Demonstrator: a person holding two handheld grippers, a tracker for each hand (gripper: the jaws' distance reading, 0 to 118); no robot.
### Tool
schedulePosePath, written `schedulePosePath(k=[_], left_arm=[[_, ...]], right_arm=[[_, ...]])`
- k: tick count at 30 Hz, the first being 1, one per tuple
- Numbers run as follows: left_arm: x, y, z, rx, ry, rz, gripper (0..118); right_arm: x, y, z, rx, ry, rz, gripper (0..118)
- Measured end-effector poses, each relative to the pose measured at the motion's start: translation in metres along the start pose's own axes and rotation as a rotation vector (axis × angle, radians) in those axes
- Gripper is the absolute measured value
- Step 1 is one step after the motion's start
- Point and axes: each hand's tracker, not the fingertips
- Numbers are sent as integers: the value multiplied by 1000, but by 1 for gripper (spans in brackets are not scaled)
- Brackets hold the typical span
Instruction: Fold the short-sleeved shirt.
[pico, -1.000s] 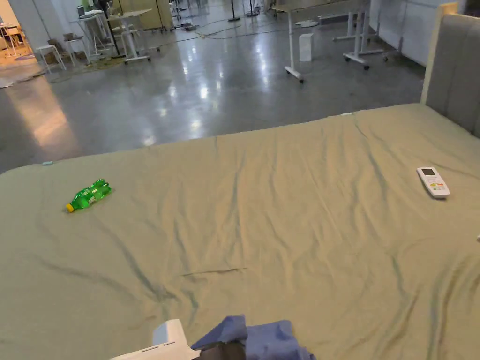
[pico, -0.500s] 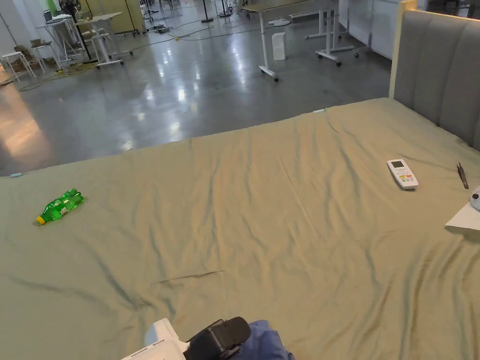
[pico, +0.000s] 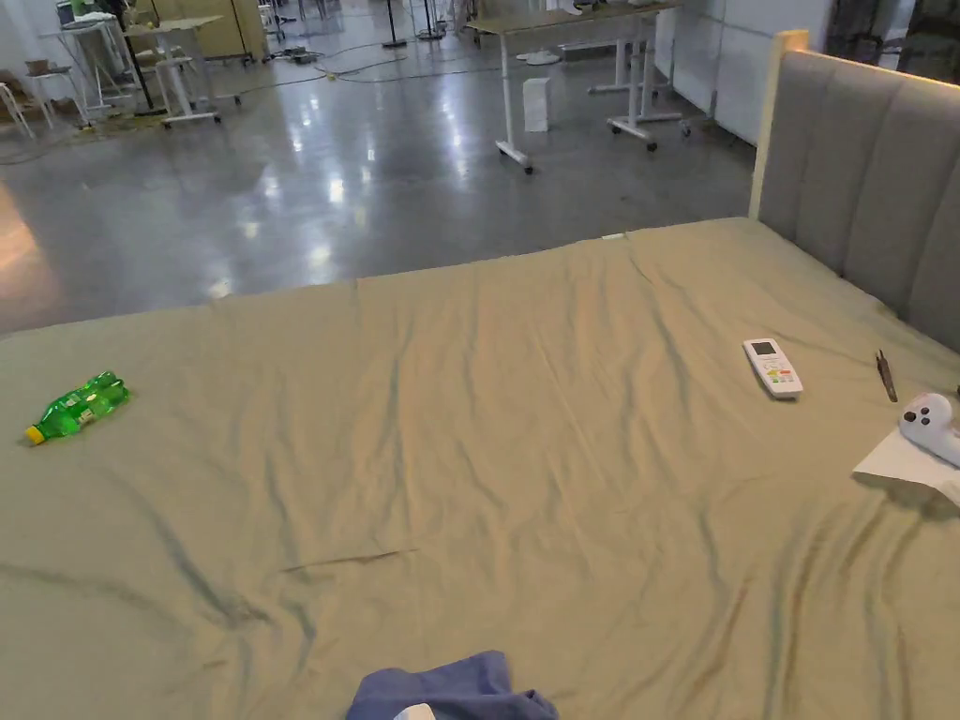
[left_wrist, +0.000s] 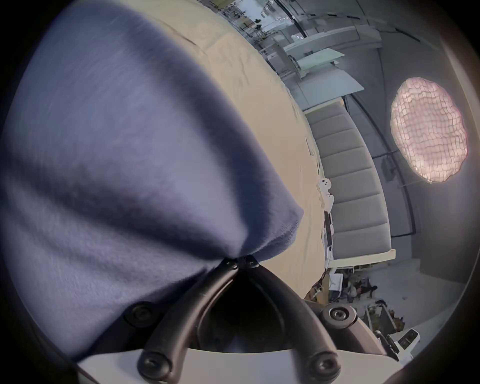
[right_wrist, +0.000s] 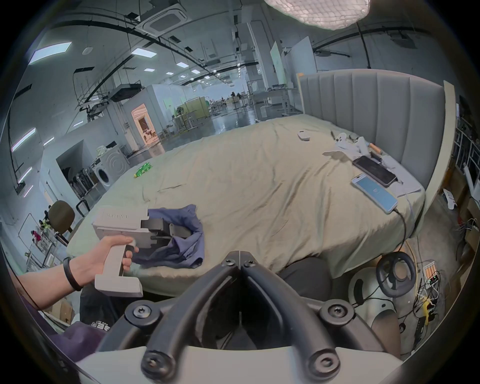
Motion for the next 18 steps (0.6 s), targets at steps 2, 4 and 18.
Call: schedulePosePath(k=[2,4,18], left_arm=[[6,4,15,3,-10,1,1],[12,7,42,57,-94,-67,1],[-54,-7,213,266,-102,-148,49]], right_arm=[[-6,0,-11,-20,34,16,0],[-15,5,-27,-39,107,23,0],[-74,16,-271,-462,207,-86,0]])
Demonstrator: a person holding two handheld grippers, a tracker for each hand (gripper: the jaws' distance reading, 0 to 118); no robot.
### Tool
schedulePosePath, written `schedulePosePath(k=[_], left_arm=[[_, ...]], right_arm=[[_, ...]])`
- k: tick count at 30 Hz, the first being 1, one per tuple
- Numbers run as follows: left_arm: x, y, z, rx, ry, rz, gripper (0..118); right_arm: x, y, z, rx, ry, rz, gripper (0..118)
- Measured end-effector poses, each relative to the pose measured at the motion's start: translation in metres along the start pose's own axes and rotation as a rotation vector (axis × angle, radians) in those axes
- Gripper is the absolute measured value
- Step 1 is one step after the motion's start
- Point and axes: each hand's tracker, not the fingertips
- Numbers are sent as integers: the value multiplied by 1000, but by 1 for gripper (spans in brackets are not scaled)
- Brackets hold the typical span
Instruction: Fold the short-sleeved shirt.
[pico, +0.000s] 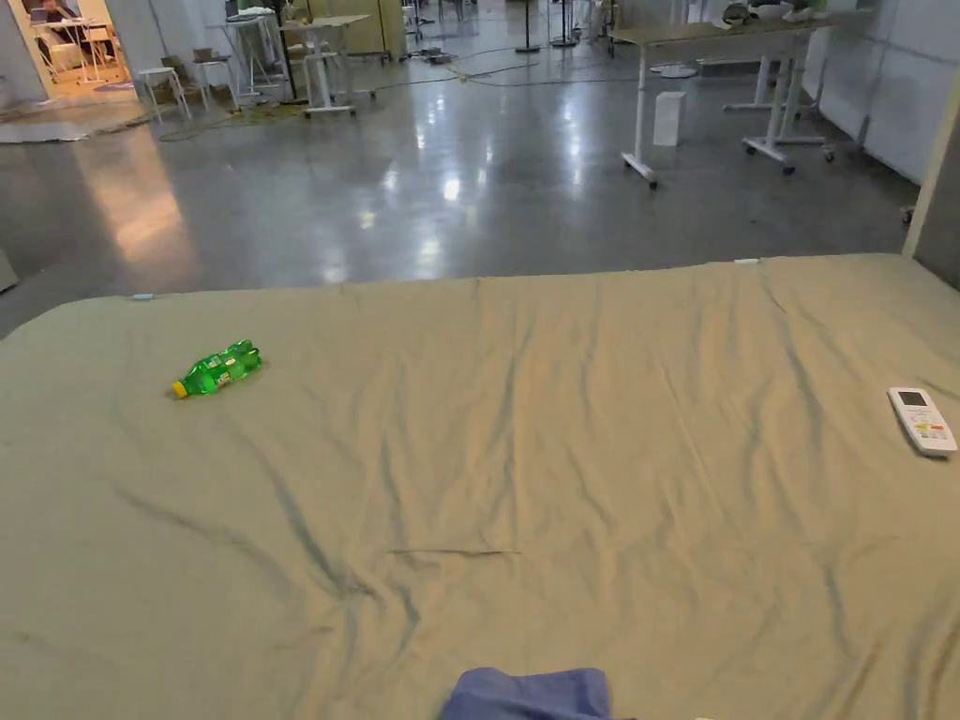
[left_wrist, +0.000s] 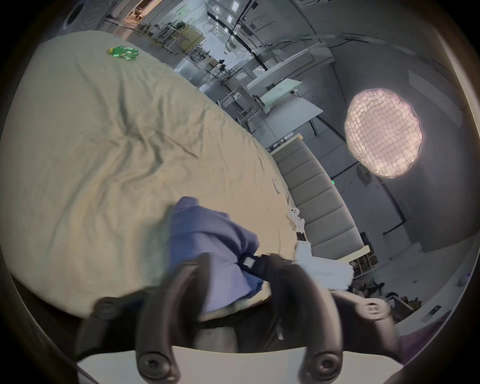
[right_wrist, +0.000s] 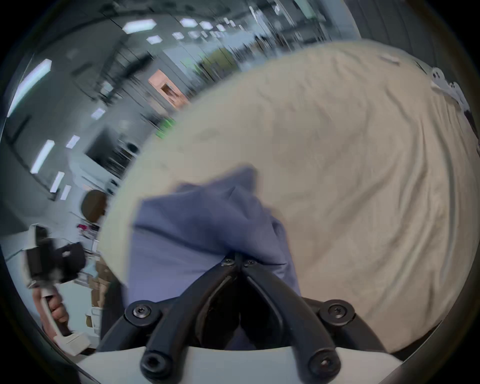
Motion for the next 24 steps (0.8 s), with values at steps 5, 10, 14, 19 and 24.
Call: schedulePosePath(k=[5,10,14,19,24], left_arm=[[-46,-1,-9,-30,-34,106,114],[-79,7,-55,-99,-87,244,114],[-88,10,-92,-213,-169,280,114],[-65,8,-127,-245,-133,177,110],[-37,8,-148,-333,6,10,82]], right_arm=[[15,-1,17,37,124,-156,0],[15,-1,18,35,133,-159,0],[15,-1,21,29,138,-171,0],[16,-2,16,45,142,-182,0],[21,-7,19,63,169,-196,0]])
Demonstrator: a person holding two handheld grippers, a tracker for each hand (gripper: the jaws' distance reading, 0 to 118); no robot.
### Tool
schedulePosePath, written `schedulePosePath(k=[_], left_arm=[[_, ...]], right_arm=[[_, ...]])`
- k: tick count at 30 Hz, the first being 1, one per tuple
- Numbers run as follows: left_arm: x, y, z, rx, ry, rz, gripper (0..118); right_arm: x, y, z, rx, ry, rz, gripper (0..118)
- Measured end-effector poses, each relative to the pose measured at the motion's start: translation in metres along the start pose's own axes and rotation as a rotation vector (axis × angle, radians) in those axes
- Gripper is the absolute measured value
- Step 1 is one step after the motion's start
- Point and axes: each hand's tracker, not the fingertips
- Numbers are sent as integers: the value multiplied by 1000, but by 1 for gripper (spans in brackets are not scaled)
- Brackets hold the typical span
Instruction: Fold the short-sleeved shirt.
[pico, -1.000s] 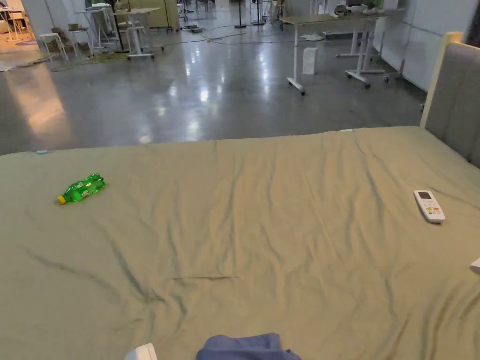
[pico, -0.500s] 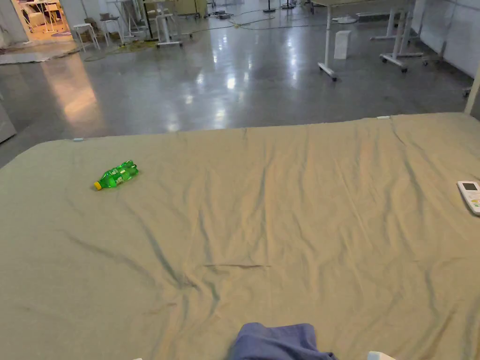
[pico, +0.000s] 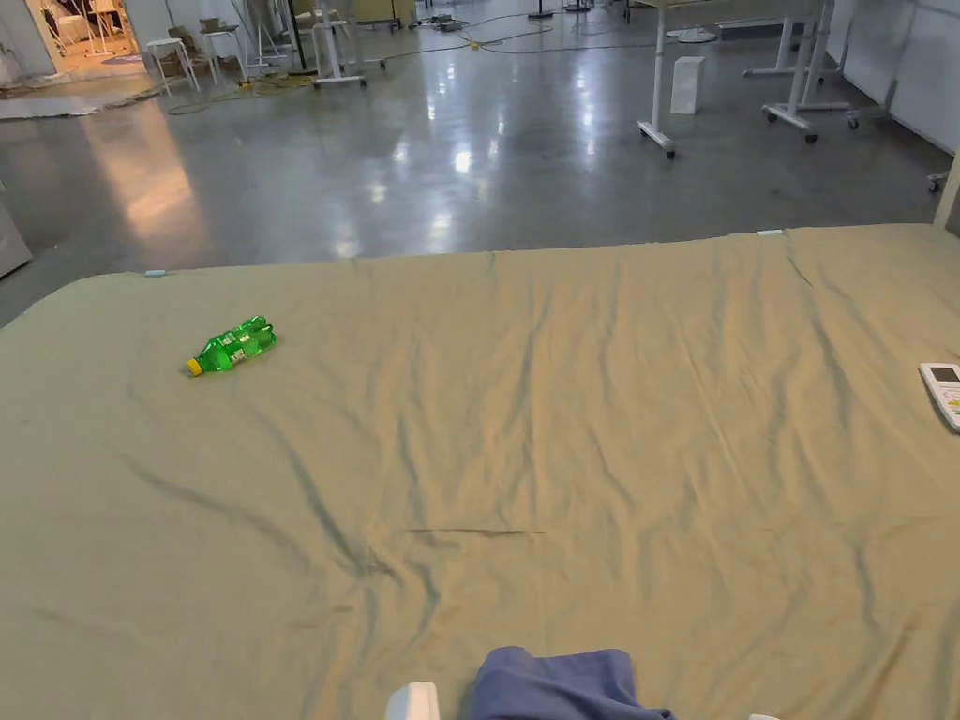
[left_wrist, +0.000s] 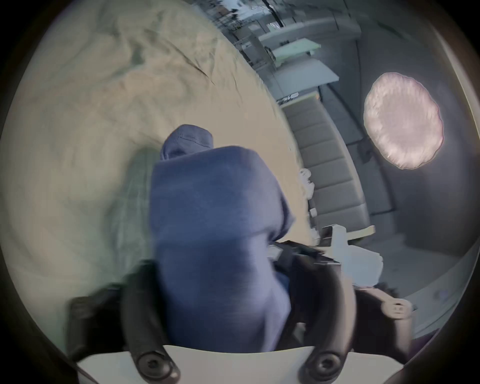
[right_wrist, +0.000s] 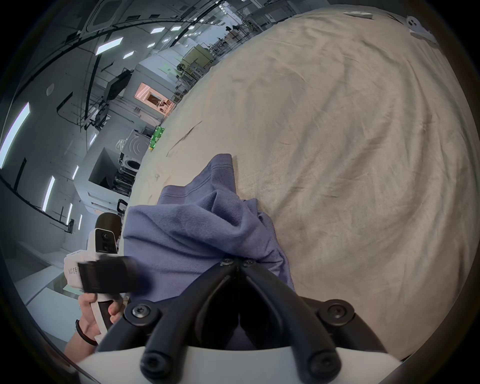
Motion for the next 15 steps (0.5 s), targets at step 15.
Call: schedulePosePath(k=[15], left_arm=[[-39,38,148,63,165,-43,34]], right_arm=[[-22,-1,74,200,242,-102,0]])
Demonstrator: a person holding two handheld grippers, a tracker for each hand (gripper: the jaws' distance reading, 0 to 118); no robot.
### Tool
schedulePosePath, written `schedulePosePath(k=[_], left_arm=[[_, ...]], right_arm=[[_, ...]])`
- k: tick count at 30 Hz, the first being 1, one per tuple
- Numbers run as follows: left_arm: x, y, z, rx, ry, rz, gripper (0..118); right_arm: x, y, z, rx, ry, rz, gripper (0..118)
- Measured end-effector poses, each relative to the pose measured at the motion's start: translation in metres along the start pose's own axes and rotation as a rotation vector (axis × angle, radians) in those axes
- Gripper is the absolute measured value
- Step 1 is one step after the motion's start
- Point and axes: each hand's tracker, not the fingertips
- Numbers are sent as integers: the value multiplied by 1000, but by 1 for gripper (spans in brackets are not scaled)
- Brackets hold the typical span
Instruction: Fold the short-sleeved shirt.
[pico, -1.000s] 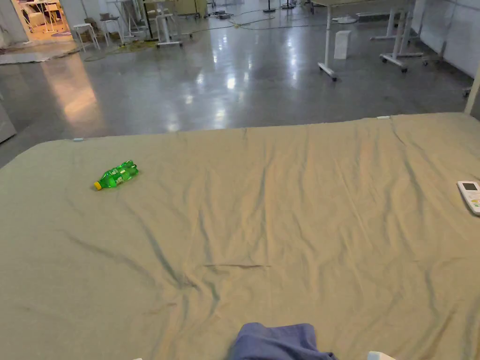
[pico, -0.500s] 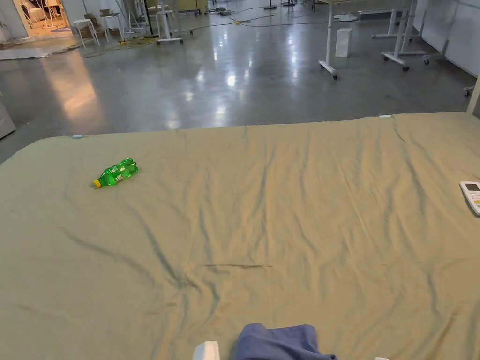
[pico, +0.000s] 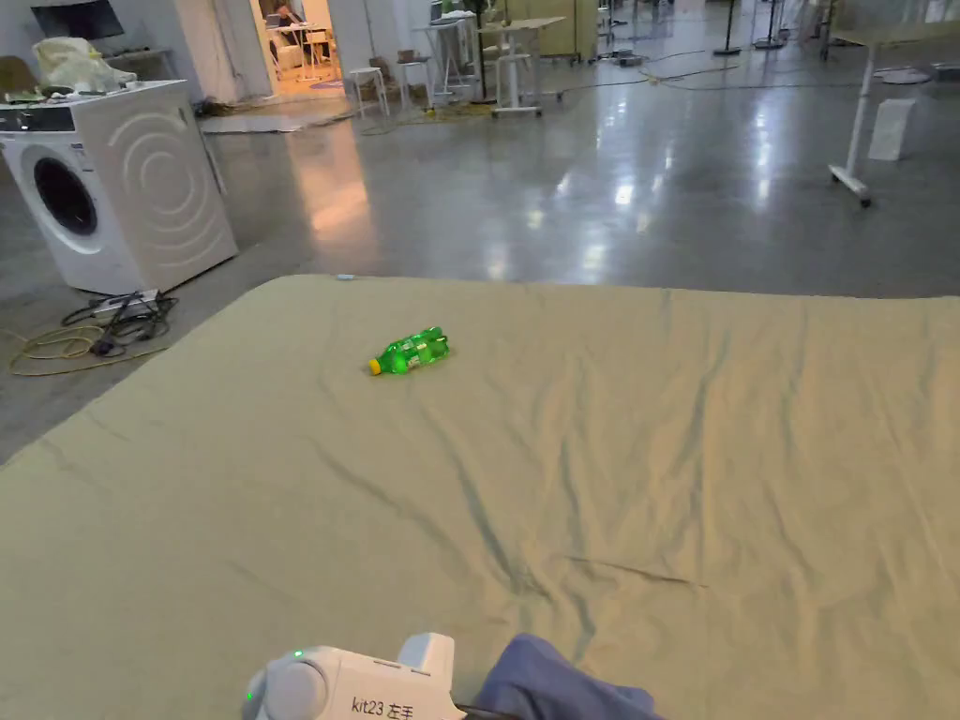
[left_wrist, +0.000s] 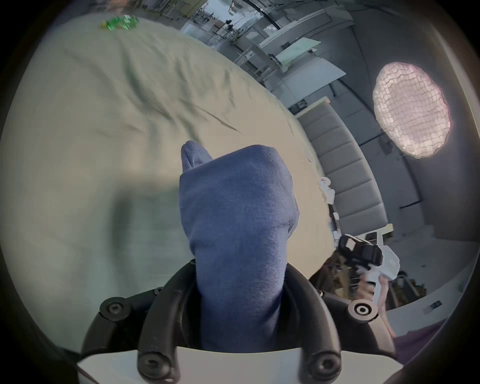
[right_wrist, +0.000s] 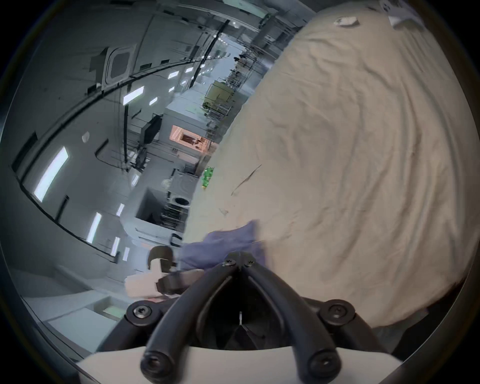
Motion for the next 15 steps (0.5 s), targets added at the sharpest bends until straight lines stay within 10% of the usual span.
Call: schedulePosePath(k=[9,15], left_arm=[[-157,87,154,60,376,142,35],[-171,95,158,-123,682,127,80]], right_arm=[[11,-16,-10,-49,-74,4,0],[13,-21,-8,-120,-147,73,0]])
